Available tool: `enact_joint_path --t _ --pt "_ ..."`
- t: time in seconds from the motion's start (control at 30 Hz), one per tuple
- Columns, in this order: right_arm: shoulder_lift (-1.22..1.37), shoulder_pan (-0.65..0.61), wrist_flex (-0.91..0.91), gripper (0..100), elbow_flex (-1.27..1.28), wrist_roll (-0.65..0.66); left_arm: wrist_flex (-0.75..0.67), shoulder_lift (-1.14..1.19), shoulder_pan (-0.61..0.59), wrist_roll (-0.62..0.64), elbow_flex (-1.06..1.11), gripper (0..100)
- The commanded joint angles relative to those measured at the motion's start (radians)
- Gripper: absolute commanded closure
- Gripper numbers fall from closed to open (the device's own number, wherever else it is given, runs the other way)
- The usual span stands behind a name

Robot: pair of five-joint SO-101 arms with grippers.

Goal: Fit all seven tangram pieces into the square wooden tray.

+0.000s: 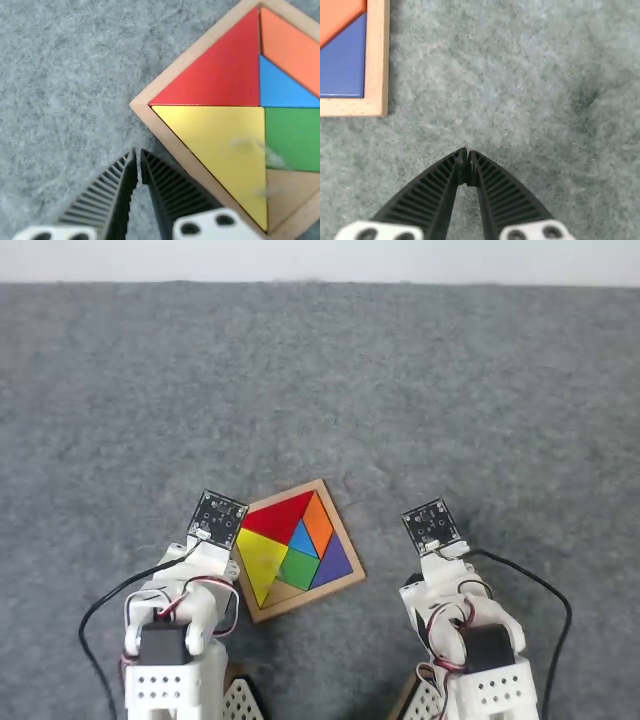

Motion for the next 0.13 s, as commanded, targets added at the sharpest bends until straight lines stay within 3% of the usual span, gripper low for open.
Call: enact_joint_path --t 0.0,0.1 --pt "-0.019 0.007 0.005 99.2 0.015 -0.002 0.003 -0.015 0.003 -0.006 -0.015 99" --pt "-0.019 0.007 0.005 99.2 0.015 -0.002 0.003 -0.017 0.003 -0.006 -0.015 99"
